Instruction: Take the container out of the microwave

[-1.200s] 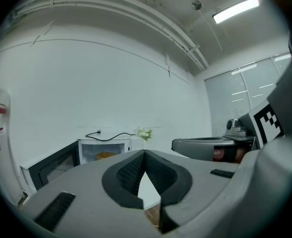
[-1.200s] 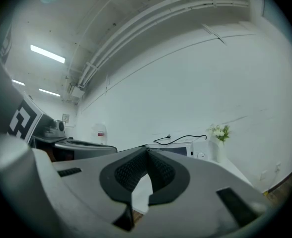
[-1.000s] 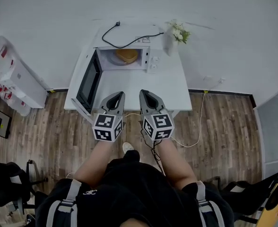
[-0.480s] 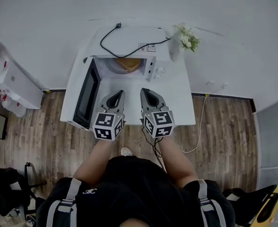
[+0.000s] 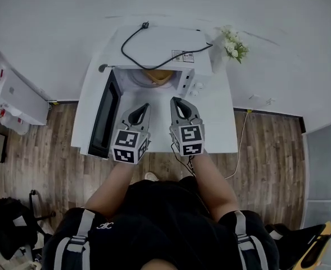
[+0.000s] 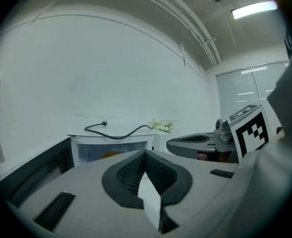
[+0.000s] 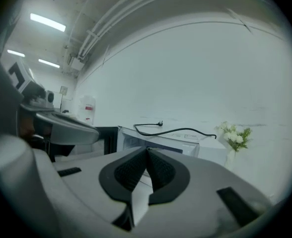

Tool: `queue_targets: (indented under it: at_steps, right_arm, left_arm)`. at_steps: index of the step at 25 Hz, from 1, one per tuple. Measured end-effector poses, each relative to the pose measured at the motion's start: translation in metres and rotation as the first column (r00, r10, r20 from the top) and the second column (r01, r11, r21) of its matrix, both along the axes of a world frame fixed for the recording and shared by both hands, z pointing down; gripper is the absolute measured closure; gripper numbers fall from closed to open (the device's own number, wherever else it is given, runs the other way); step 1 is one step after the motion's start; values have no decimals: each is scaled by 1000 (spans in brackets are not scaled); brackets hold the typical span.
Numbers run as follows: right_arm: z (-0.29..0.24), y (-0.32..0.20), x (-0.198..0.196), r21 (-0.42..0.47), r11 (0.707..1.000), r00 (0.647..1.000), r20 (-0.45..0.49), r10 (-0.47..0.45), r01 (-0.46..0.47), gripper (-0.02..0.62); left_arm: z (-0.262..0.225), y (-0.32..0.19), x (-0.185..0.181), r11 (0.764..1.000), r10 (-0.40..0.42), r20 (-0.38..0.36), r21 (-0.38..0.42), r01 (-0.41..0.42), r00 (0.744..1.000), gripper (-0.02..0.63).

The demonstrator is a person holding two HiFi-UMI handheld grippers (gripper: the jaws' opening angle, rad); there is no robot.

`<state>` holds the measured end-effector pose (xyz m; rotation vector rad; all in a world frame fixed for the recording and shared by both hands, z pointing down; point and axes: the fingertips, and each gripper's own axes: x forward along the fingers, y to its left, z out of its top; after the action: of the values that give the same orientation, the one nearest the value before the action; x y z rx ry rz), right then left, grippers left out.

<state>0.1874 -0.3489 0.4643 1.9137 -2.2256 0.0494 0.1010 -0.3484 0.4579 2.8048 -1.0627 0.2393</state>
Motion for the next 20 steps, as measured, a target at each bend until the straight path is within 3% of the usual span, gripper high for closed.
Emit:
queue_targets:
  at_steps: [6, 9, 11, 15, 20]
  right_arm:
    - [18, -27, 6, -48, 998, 967, -250, -49, 39, 589]
    - [25, -41, 10, -77, 995, 925, -371, -82, 57, 589]
    - [31, -51, 7, -101, 991, 877, -463, -124, 87, 589]
    - [57, -72, 4, -186, 977, 717, -665, -206, 109, 588]
    - [89, -95, -2, -289, 951, 413, -857, -308, 109, 567]
  left_arm:
    - [5, -5, -10, 999, -35, 9, 5, 35, 999, 600]
    - [5, -6, -17, 998, -59, 5, 6, 59, 998, 601]
    - [4, -6, -21, 997, -73, 3, 7, 73, 997, 601]
    - [5, -7, -29, 995, -99, -4, 4, 99, 995, 600]
    - [8, -9, -38, 992, -128, 2, 2, 128, 992, 601]
